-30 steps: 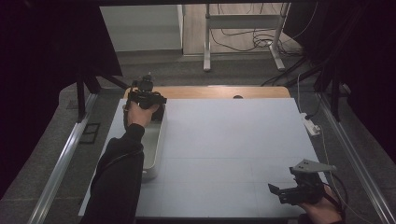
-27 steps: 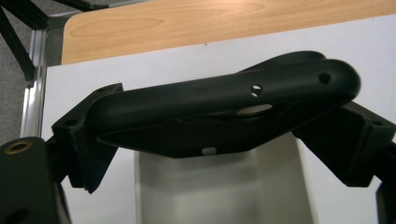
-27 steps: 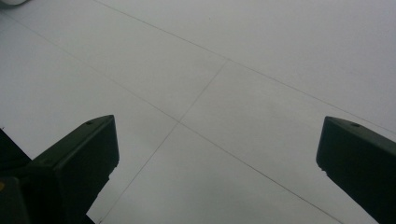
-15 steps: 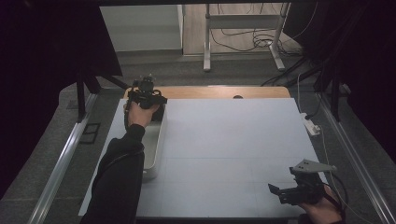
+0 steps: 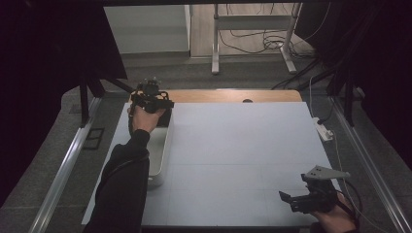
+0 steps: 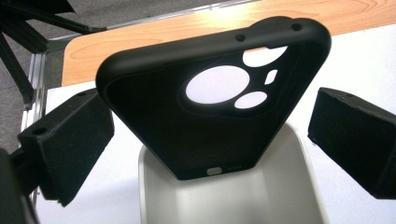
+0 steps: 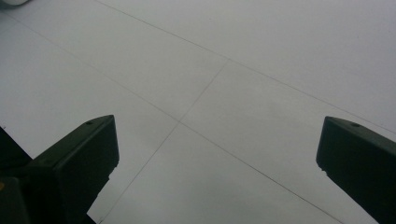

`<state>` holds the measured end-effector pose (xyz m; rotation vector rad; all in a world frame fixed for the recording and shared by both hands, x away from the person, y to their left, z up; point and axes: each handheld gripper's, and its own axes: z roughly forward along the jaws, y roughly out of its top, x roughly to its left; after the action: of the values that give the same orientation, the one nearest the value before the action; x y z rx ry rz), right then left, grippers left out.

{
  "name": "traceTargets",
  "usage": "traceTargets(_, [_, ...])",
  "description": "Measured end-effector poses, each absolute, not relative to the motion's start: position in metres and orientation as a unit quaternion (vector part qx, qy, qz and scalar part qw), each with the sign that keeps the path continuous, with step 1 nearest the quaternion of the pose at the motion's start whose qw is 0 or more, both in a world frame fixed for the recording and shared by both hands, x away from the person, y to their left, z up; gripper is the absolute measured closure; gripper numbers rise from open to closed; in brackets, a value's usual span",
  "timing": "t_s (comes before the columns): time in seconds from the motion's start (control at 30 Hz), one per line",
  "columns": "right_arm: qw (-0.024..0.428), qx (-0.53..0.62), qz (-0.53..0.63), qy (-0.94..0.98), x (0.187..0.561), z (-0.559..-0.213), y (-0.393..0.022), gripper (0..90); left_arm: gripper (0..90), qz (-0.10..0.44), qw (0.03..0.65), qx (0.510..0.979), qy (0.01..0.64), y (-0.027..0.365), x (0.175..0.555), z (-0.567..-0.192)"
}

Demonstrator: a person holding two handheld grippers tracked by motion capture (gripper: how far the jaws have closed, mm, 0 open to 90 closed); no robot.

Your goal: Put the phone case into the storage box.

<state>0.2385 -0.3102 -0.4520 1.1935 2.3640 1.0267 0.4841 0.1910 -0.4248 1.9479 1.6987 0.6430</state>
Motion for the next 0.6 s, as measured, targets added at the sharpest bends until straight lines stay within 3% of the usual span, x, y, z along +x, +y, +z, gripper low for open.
traceTargets(0.6, [0.15, 0.415, 0.357, 0.823, 0.239, -0.452, -0.31, 0.0, 0.0, 0.223, 0.278, 0.719, 0.597, 0.2, 0.47, -0.423])
